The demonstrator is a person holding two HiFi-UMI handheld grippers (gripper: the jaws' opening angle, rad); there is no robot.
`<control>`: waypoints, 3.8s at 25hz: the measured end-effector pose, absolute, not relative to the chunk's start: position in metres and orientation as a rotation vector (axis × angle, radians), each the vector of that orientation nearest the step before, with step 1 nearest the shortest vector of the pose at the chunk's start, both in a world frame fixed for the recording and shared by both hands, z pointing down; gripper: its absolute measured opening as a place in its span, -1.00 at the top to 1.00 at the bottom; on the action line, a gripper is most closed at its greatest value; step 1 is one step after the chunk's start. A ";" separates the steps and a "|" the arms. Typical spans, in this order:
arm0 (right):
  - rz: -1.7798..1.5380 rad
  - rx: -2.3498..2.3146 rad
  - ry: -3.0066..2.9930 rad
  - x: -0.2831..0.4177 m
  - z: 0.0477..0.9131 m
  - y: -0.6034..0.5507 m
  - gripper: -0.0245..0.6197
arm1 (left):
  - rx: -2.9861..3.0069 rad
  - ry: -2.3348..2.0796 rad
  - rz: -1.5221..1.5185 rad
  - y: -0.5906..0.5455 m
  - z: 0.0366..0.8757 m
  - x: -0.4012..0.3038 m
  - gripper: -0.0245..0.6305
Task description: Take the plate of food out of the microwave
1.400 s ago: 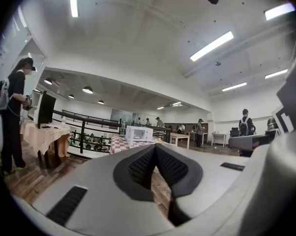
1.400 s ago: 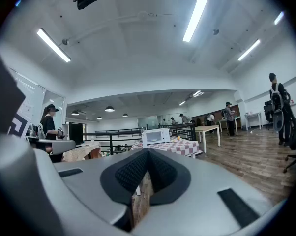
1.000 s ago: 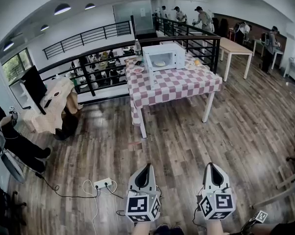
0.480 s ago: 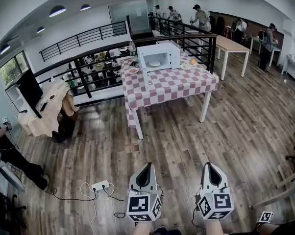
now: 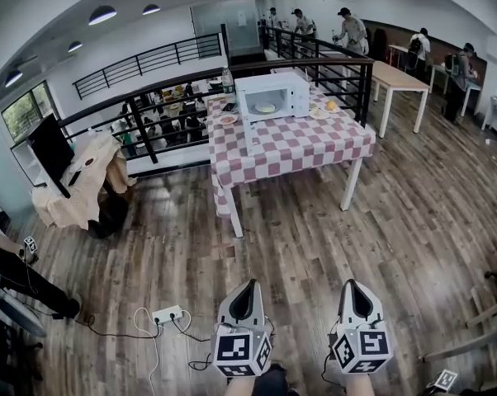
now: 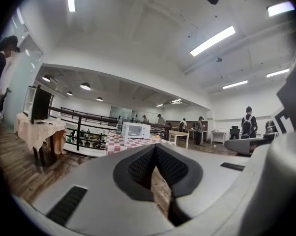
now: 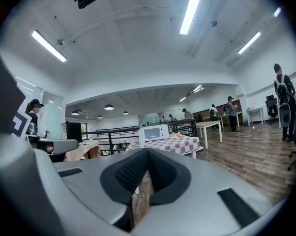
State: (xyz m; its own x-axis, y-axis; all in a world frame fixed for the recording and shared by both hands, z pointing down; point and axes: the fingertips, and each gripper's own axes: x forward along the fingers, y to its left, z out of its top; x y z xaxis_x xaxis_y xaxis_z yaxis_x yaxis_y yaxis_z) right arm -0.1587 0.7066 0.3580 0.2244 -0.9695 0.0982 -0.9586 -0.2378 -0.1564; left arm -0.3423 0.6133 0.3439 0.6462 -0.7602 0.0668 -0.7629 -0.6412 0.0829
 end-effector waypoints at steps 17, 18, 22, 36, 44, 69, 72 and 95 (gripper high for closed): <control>-0.261 -2.445 1.844 -0.109 0.354 0.555 0.95 | 2.775 -1.241 0.023 0.452 0.336 -0.295 0.89; -0.260 -2.446 1.840 -0.106 0.353 0.545 0.95 | 2.777 -1.237 0.023 0.443 0.336 -0.292 0.89; -0.256 -2.456 1.834 -0.100 0.354 0.510 0.95 | 2.781 -1.223 0.028 0.408 0.338 -0.285 0.89; -0.285 -2.456 1.889 -0.080 0.368 0.434 0.95 | 2.744 -1.242 0.046 0.335 0.357 -0.260 0.89; -0.288 -2.403 1.960 -0.040 0.370 0.372 0.95 | 2.731 -1.296 0.030 0.290 0.354 -0.217 0.89; -0.338 -2.221 2.136 0.097 0.376 0.221 0.95 | 2.578 -1.510 0.043 0.166 0.363 -0.090 0.89; -0.360 -2.217 2.133 0.104 0.381 0.208 0.95 | 2.571 -1.512 0.055 0.154 0.366 -0.081 0.89; -0.354 -2.229 2.133 0.143 0.380 0.025 0.95 | 2.605 -1.432 0.049 -0.024 0.371 -0.021 0.89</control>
